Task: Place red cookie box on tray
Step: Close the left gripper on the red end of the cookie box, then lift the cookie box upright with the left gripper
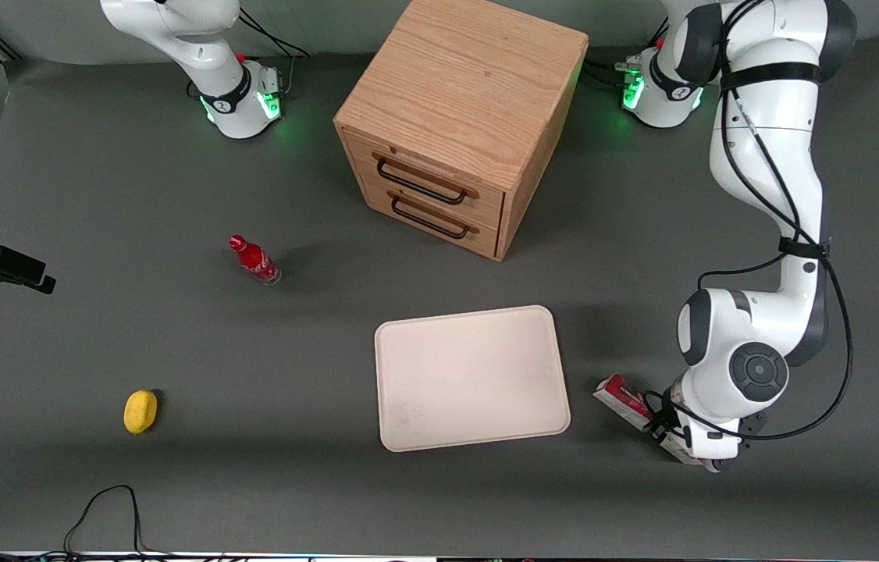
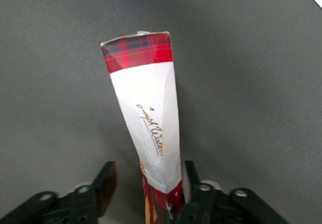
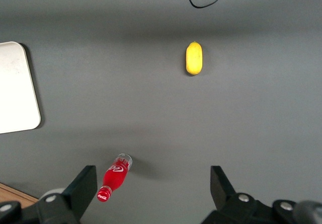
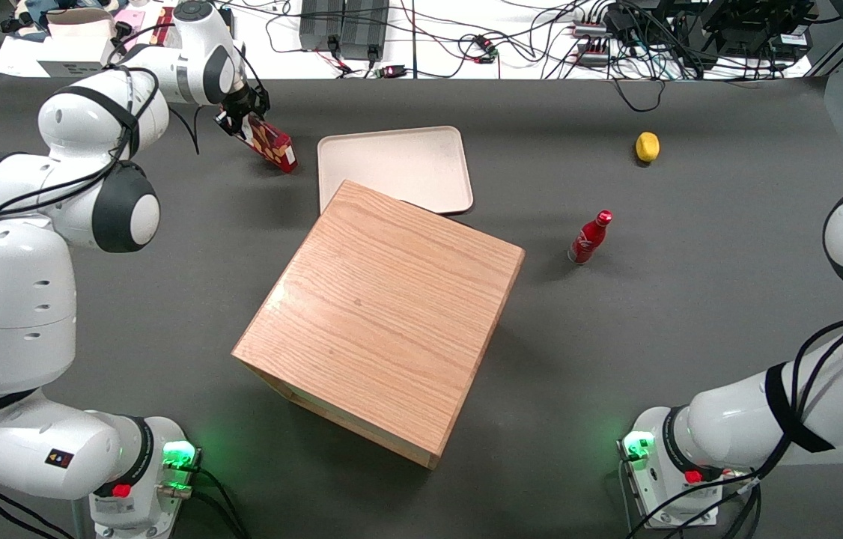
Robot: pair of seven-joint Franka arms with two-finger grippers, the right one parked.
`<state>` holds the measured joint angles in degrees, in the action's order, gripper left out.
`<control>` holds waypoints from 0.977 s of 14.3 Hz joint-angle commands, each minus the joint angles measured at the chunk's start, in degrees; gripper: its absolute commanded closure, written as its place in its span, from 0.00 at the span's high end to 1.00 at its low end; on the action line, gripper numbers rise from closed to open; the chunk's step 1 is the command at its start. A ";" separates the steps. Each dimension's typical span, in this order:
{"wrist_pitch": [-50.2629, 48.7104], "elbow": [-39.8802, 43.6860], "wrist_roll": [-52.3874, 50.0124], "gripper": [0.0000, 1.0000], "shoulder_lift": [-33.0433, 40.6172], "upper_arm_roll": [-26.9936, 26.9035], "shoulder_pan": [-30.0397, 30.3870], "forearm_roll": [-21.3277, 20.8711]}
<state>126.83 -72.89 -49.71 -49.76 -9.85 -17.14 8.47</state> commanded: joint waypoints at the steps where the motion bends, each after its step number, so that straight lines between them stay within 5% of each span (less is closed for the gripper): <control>1: 0.88 -1.29 -2.49 0.00 0.89 -0.96 -1.14 0.41; 7: -6.92 -0.41 -0.14 0.00 9.13 -0.96 -0.79 -0.55; 14: -23.71 1.52 30.71 0.00 22.06 -0.44 -0.70 -6.00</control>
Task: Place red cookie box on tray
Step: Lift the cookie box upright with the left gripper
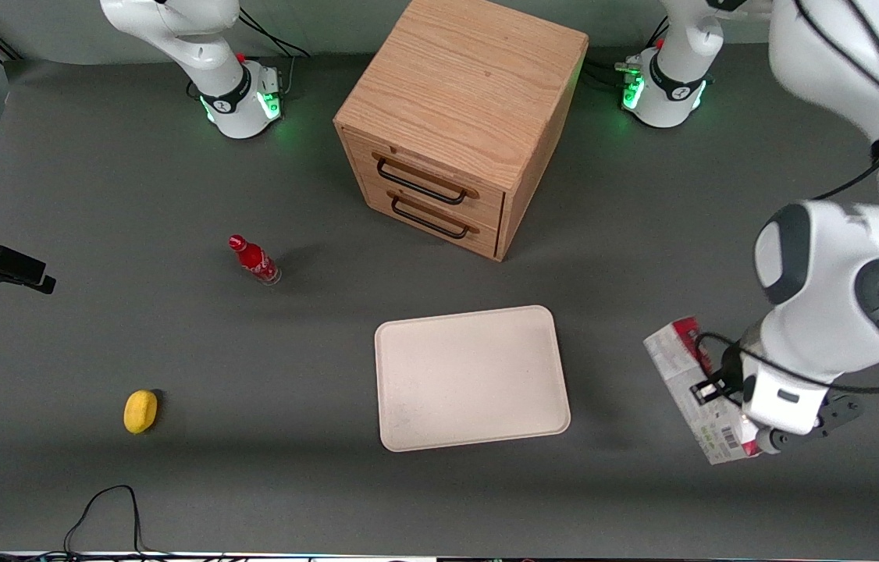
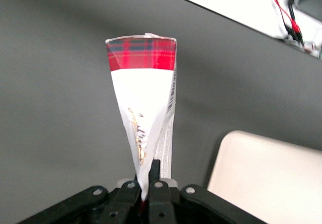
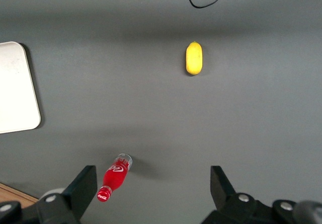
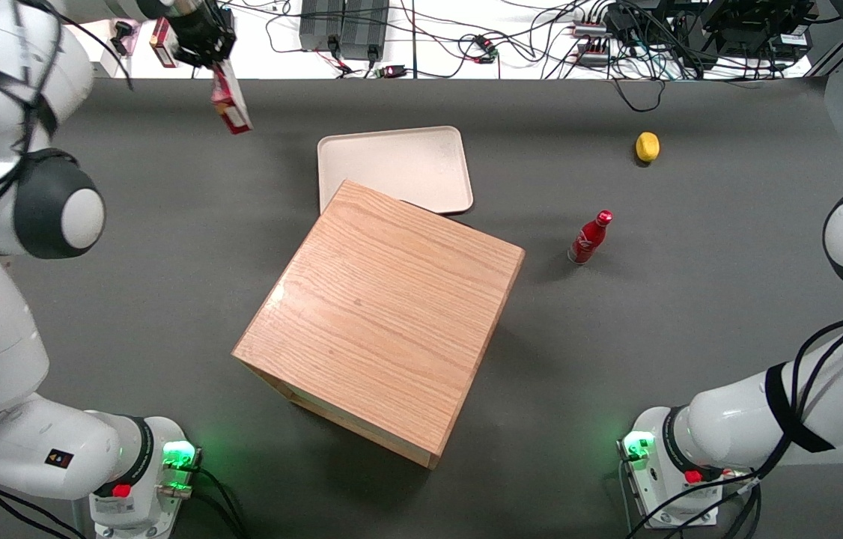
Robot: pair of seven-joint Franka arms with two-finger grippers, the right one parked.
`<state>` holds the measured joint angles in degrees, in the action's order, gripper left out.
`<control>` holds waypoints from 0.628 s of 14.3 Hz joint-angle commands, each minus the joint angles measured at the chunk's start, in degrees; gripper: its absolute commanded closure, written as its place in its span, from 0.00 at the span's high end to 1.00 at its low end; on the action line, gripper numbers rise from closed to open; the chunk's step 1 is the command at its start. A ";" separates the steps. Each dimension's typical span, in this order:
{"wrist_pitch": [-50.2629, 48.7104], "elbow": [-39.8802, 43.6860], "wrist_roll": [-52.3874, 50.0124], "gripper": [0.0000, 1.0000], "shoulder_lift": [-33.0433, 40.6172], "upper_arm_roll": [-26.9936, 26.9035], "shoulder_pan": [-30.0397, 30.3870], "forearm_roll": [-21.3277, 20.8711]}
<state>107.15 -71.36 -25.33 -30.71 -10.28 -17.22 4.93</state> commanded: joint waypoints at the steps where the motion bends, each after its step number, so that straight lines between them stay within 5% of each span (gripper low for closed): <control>1: -6.67 1.55 7.39 0.00 3.54 0.70 -0.71 -3.08; 9: -7.67 7.02 6.96 0.00 1.36 14.05 -2.82 -5.90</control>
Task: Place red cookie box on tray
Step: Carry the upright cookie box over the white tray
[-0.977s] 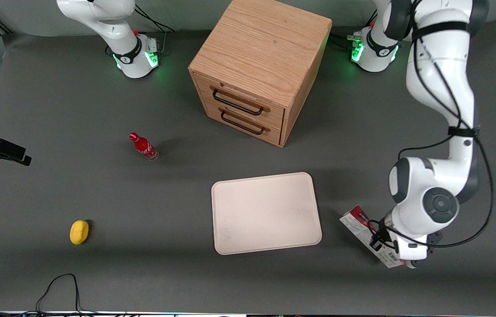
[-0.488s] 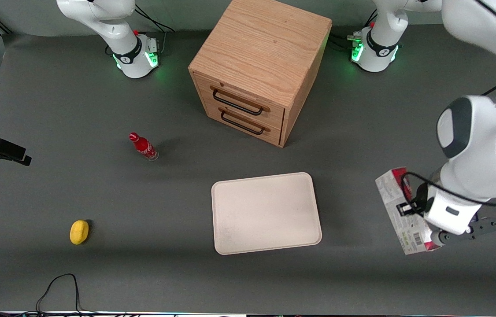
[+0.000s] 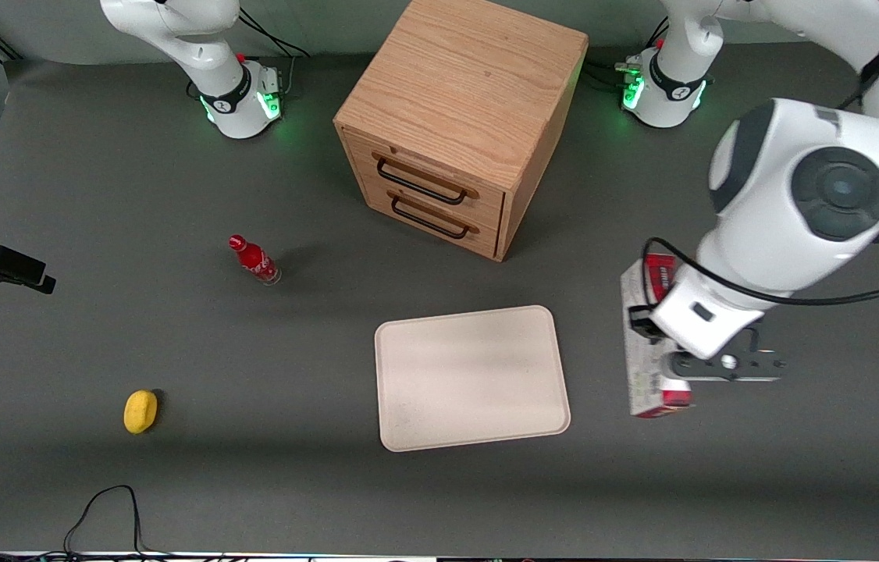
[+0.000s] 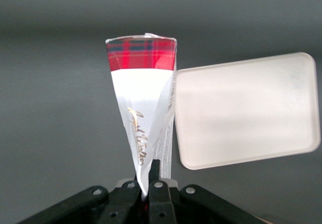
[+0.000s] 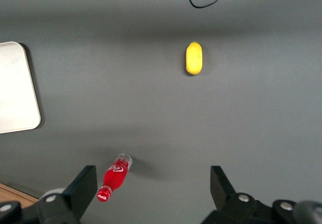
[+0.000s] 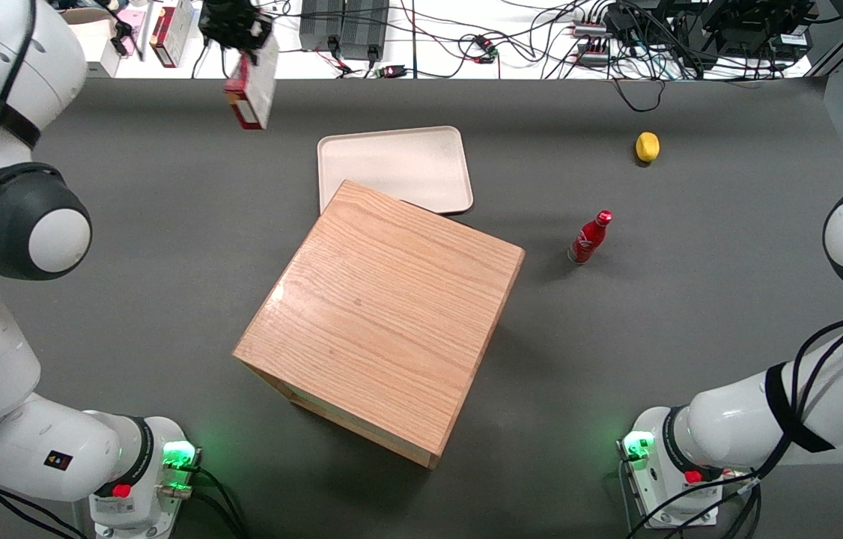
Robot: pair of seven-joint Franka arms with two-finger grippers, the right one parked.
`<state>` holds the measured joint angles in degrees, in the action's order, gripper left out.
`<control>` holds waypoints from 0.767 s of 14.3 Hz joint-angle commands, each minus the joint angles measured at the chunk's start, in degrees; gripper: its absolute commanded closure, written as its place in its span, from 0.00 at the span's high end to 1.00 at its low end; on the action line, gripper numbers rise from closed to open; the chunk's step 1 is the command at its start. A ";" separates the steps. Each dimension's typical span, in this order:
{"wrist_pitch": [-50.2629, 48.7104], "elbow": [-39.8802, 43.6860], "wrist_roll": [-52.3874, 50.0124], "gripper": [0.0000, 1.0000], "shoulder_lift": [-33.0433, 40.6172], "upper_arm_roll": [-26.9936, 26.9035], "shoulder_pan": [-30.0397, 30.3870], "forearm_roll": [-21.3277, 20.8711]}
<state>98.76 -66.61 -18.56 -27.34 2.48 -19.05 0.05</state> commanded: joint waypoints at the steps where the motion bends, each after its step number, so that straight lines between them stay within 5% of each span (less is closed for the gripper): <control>1: 1.52 2.27 -0.59 0.00 -2.63 1.73 -1.60 -1.02; 11: 16.35 -3.78 -17.47 0.00 -15.90 4.81 -7.23 -10.51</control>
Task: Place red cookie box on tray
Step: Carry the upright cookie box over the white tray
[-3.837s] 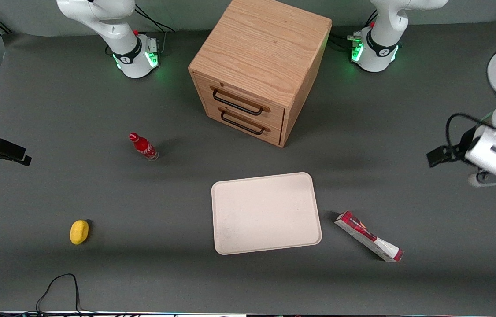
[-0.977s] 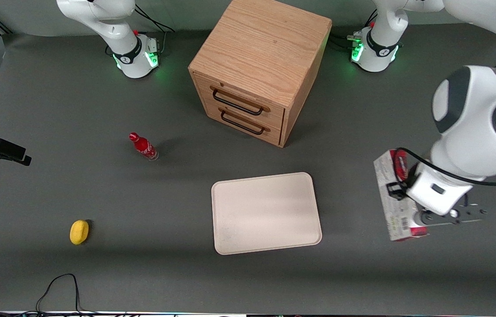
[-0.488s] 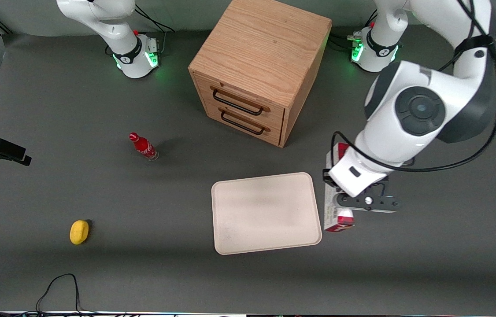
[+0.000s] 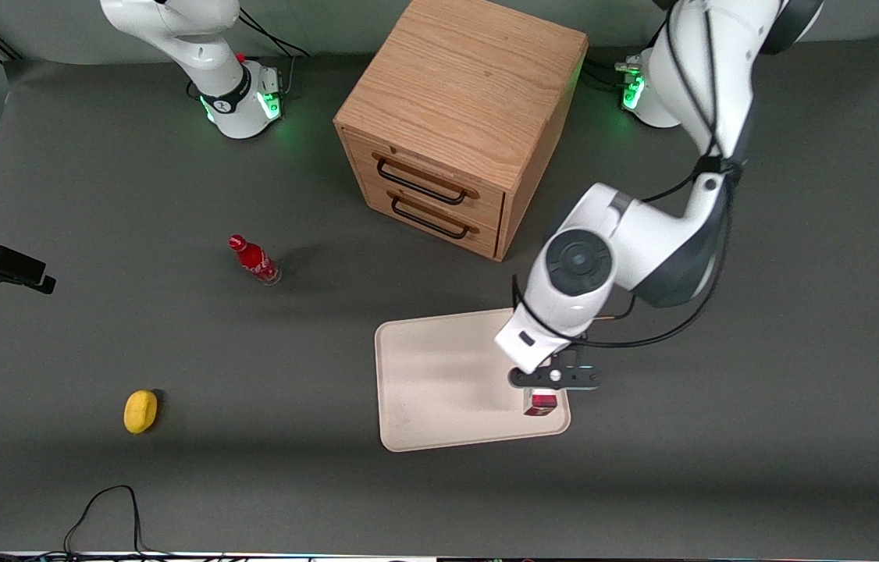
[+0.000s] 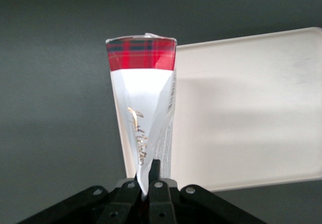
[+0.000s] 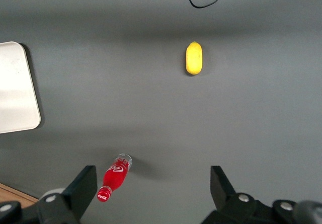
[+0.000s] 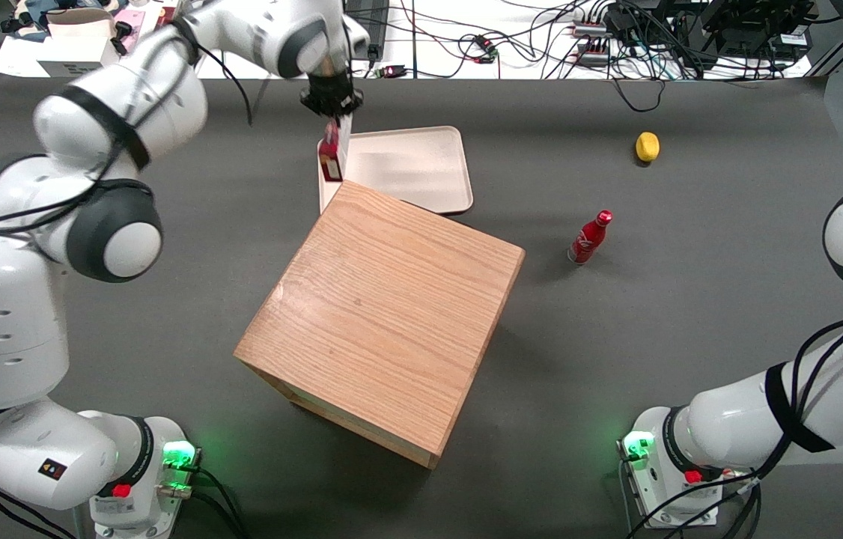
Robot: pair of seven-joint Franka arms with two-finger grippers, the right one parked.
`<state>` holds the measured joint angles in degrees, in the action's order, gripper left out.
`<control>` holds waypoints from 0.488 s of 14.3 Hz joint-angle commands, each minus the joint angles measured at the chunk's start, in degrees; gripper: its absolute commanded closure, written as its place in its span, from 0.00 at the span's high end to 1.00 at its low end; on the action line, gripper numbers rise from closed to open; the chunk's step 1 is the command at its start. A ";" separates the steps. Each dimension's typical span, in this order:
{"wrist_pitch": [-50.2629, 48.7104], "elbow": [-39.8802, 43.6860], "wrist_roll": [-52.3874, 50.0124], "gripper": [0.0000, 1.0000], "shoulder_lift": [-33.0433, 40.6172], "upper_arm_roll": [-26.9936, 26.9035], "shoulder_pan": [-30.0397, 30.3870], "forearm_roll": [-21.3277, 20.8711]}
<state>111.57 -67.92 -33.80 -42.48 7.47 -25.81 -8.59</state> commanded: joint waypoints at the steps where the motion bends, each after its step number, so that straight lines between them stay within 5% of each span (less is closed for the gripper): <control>1: 5.57 -3.53 -2.15 0.00 -1.46 -0.44 -0.47 -1.95; 7: 8.67 -3.63 -1.80 0.06 -4.37 -2.28 -0.12 -1.69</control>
<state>119.81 -70.83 -34.73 -47.91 6.21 -25.78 -9.44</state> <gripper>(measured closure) 0.969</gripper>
